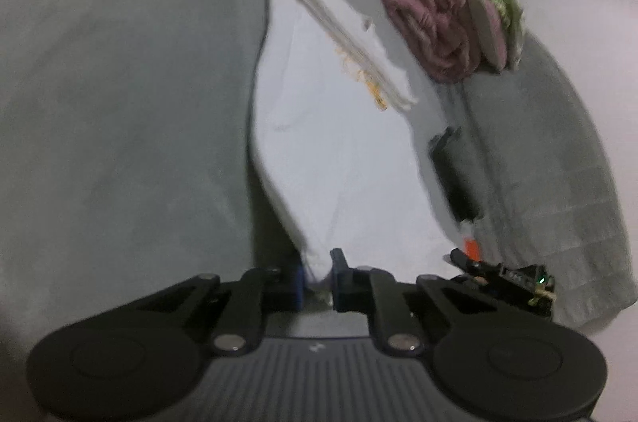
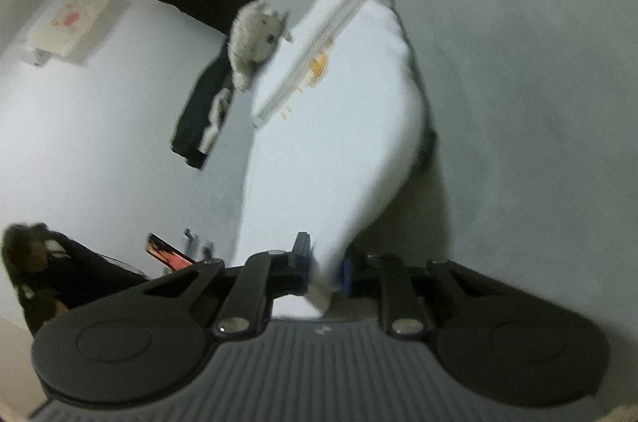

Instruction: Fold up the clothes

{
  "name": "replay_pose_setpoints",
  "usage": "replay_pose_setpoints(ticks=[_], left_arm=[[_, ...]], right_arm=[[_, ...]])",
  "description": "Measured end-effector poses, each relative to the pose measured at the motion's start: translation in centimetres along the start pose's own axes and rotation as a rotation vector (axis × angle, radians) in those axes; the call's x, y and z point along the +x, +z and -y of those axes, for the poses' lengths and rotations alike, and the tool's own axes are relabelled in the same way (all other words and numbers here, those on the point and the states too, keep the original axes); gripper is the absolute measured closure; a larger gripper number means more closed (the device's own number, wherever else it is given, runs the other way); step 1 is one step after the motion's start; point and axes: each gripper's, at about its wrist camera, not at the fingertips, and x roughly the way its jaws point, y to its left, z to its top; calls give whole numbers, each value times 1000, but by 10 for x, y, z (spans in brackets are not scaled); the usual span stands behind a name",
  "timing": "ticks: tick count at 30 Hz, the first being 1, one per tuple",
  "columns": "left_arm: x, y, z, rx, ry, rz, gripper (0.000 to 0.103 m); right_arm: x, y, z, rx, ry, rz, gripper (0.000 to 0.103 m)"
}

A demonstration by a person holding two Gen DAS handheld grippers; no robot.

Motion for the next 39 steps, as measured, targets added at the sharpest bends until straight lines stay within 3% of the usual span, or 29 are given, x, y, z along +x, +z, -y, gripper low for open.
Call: replay_pose_setpoints(ticks=[8,15,20,26,28,29,30,32,34,39], left_arm=[[-7,23,12,-106,-106,167,91],[13,47,13,-248,-100,333,91],[34,74,10,-294,-23,354,91],[53,102,2,-273,59,356,90],[53,105,1,-253,83,399,77],[53,107,3,-242,99,429,63],[51,110,5,-226,106,456,56],[45,112,9,-198,108,495,53],[42,114,12,-183,133,498,50],[47,115,21,-127,317,429,50]], right_arm=[[-6,19,-12,53,63,121,84],[12,43,-7,145,63,227,84],[30,59,8,210,30,266,84],[48,86,14,194,-32,242,84],[50,91,16,186,-37,256,83],[49,90,19,189,-34,271,81],[46,89,22,205,-30,290,78],[37,88,27,239,-30,357,50],[25,90,27,235,-42,432,38],[17,93,12,131,-203,421,38]])
